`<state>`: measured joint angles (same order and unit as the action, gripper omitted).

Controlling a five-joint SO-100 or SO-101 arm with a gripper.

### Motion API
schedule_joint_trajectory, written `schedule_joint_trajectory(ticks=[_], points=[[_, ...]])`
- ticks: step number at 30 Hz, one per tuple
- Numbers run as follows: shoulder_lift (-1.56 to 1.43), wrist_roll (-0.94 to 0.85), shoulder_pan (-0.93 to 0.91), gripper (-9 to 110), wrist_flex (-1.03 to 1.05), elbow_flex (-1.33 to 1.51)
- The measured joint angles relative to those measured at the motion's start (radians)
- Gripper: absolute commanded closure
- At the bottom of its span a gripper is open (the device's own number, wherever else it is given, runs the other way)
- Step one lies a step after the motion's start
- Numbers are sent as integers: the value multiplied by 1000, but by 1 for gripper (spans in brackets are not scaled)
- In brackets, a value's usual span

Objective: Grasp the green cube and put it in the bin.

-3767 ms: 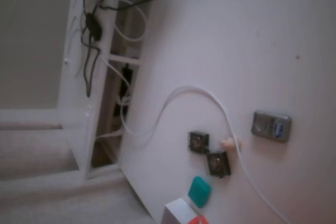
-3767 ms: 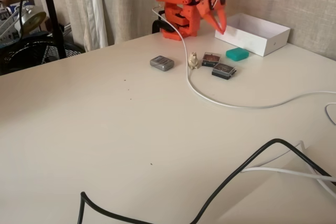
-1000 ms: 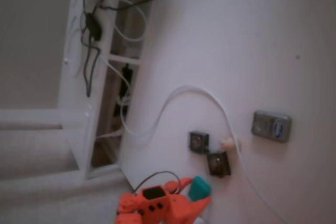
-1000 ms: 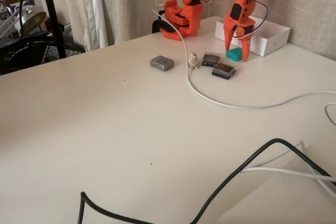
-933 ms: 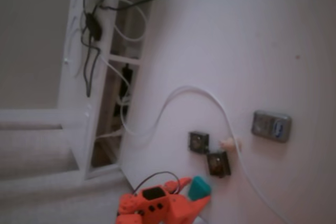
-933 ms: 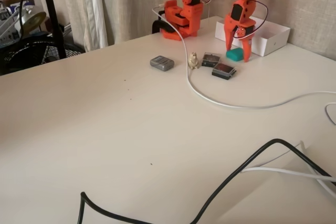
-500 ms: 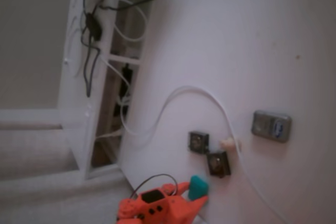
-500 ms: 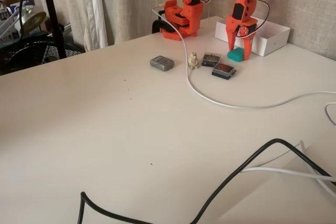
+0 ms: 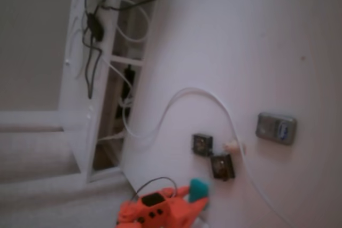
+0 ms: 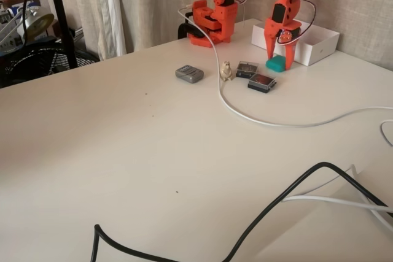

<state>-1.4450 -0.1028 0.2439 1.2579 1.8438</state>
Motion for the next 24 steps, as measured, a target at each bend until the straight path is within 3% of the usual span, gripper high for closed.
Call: schedule_joint_trajectory(ticks=[10,19,24], points=[[-258,-189,104,110,-109,-109],[-419,-307,416,110,164,-84],[-469,-400,463,110,150,63]])
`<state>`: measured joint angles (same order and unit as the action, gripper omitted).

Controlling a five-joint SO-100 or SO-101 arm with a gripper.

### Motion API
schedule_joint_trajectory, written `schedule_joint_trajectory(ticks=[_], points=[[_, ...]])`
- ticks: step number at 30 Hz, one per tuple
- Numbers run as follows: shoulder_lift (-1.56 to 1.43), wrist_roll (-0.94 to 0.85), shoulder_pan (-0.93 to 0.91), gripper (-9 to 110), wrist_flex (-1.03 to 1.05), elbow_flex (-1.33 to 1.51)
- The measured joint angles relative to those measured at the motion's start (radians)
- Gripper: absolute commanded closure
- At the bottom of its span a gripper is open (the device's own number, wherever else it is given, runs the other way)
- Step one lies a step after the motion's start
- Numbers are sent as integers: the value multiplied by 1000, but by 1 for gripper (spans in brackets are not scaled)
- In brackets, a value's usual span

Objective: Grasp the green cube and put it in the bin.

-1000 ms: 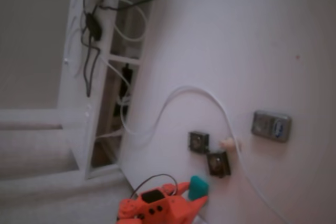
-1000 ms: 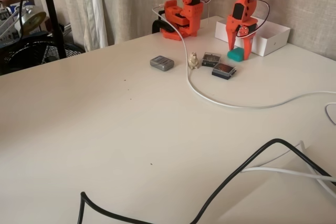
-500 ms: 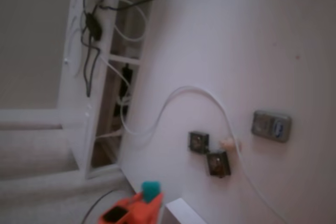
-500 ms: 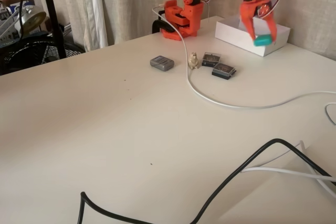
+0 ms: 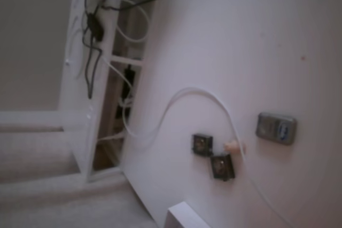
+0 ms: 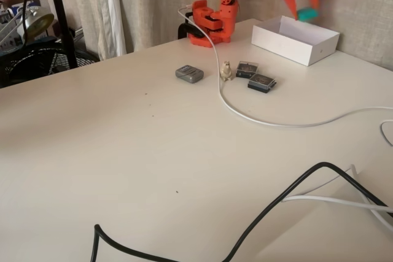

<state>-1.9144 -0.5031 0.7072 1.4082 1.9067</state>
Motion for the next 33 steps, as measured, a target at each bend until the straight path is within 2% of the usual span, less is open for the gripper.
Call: schedule_joint_trajectory(ticks=[7,12,16,26,33], points=[[-12,-34,38,109,-133,147],[-14,-37,49,86,-221,218],[-21,-38,48,78,-295,299],[-55,-40,63,78,-377,423],[-209,5,-31,87,-624,509]])
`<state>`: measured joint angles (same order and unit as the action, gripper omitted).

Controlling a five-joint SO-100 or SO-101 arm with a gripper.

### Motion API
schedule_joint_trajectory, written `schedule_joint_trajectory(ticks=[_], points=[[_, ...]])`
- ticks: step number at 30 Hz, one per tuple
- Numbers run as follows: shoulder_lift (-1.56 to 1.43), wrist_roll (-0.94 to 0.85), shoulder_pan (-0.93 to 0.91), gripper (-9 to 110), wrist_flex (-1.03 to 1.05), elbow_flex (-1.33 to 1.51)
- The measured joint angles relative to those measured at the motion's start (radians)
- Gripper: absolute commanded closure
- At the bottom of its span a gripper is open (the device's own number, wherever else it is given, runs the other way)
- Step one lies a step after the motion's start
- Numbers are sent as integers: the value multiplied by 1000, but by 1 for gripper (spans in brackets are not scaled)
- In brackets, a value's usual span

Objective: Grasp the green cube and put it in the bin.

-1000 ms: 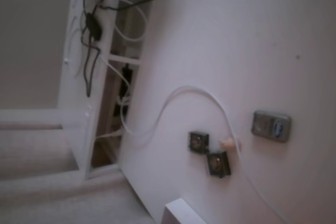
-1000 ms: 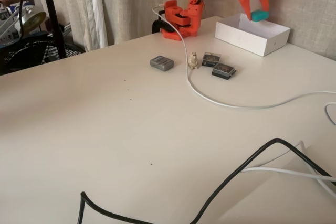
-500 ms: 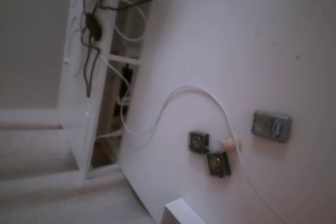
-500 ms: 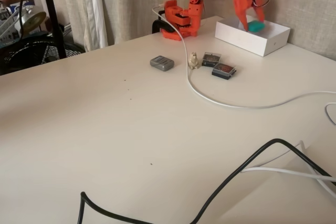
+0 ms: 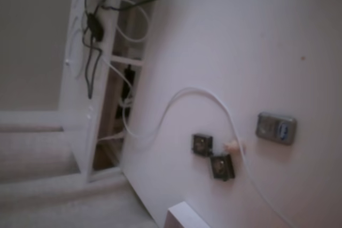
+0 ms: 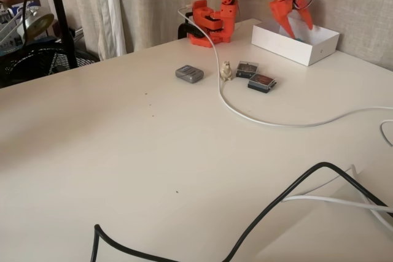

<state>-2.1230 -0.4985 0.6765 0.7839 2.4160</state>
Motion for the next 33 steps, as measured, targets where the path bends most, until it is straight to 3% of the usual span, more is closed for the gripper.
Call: schedule_joint_trajectory(ticks=[9,19,33], points=[[-383,98,-264,87,-103,232],[-790,305,-327,87,278,394],[-1163,333,-489,90,546,526]])
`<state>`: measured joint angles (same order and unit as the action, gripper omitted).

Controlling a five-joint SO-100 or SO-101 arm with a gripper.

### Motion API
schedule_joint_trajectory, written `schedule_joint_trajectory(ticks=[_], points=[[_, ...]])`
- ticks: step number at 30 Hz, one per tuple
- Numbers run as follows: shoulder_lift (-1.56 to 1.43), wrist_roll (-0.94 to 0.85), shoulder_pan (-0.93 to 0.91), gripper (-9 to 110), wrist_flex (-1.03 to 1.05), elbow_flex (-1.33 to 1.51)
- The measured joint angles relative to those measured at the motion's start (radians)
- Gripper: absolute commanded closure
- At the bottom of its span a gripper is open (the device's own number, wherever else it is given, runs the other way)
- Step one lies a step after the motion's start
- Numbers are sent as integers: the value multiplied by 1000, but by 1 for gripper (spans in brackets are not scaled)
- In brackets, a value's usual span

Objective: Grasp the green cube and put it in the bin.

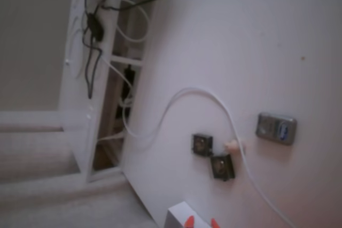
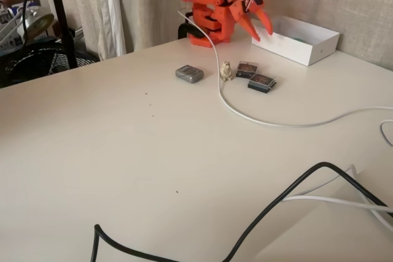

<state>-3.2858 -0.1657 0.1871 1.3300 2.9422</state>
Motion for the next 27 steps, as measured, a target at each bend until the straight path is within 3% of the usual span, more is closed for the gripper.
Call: schedule_joint_trajectory(ticks=[4,27], points=[[-15,3,-17,110,3,3],[-15,3,-18,110,3,3]])
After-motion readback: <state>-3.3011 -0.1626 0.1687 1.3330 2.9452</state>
